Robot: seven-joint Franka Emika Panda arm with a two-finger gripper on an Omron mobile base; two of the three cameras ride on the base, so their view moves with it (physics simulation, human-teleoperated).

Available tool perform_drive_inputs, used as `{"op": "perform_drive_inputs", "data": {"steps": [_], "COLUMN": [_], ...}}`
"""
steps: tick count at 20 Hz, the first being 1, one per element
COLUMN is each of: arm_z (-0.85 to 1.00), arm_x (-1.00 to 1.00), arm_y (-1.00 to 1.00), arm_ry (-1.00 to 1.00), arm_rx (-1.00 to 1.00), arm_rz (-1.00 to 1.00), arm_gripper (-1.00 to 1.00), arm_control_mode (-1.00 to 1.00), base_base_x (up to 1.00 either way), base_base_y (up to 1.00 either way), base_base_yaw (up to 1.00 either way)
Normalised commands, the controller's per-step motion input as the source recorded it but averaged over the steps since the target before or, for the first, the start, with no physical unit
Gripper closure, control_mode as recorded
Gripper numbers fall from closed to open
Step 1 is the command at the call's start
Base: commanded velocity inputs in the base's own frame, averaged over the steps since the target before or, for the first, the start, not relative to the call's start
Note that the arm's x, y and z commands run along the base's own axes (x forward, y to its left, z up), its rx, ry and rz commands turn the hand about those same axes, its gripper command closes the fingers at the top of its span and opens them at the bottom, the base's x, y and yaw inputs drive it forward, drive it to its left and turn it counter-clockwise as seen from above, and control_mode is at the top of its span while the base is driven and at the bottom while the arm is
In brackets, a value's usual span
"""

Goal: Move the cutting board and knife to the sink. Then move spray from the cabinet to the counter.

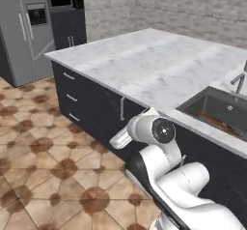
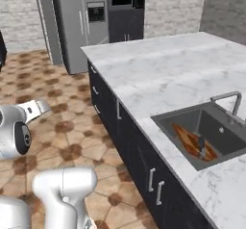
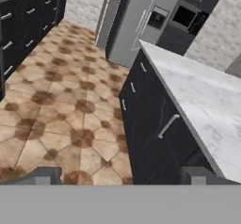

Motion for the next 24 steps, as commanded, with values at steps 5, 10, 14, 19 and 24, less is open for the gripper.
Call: {"op": "perform_drive_inputs", "data": {"steps": [5, 10, 14, 19, 24], "arm_z": [0.0, 0.0, 0.0, 0.0, 0.0], "arm_x": [0.0, 0.0, 0.0, 0.0, 0.0], "arm_y": [0.0, 0.0, 0.0, 0.0, 0.0], "arm_ry": [0.0, 0.0, 0.0, 0.0, 0.0], "arm_rx": [0.0, 0.0, 0.0, 0.0, 0.0], "arm_rz": [0.0, 0.0, 0.0, 0.0, 0.0], "arm_gripper": [-1.0, -1.0, -1.0, -1.0, -1.0], "arm_control_mode": [1.0, 1.0, 1.0, 1.0, 1.0], "base_base_x": [0.7, 0.94, 1.0, 1.0, 1.0], "base_base_y": [0.1, 0.07, 0.08, 0.42, 0.53], "base_base_yaw": [0.56, 0.41, 0.14, 0.04, 0.0]}}
